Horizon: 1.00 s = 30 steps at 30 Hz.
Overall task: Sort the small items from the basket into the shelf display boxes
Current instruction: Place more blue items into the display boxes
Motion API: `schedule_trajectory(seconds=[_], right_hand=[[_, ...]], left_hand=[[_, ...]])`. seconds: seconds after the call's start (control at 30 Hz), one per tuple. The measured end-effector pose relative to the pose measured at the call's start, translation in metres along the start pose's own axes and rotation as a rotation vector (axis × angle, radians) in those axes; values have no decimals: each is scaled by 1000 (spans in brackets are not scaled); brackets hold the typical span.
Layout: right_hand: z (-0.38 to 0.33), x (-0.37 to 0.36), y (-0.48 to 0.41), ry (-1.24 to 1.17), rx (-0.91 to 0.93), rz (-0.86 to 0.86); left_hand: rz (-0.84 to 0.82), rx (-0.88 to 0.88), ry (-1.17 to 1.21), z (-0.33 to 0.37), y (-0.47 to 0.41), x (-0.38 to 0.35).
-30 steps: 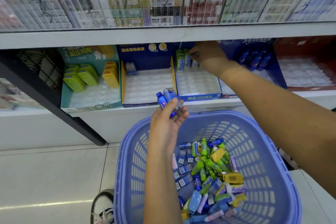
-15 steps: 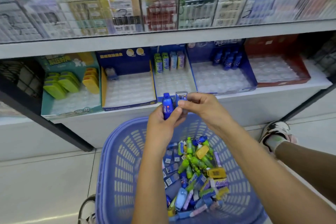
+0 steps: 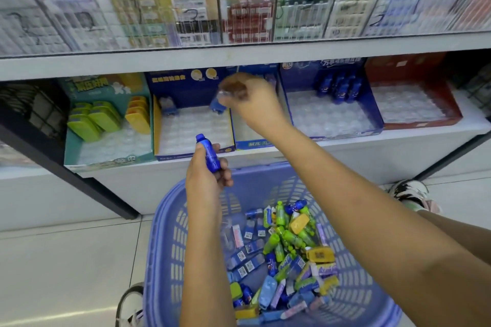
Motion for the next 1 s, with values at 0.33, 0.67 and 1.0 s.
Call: schedule_trajectory(seconds=[0.33,0.67,1.0], right_hand=[[23,-87,-65,396,136,-198],[25,-96,-70,536,168,-208],[-3,-69,-32,479,54,-240]], left_hand=[[31,42,108,9,-10,24],[58,47,211,9,-15,37],[-31,-41,291,15,-4,33]])
Point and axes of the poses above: each hand's wrist, its own y-axis away from the middle knuckle, its own x-axis out of the back of the hand, z = x × y, the point moved 3 cm from there along -y, towards the middle knuckle, and after that the axes turned 6 degrees about -y, right-handed, at the moved point
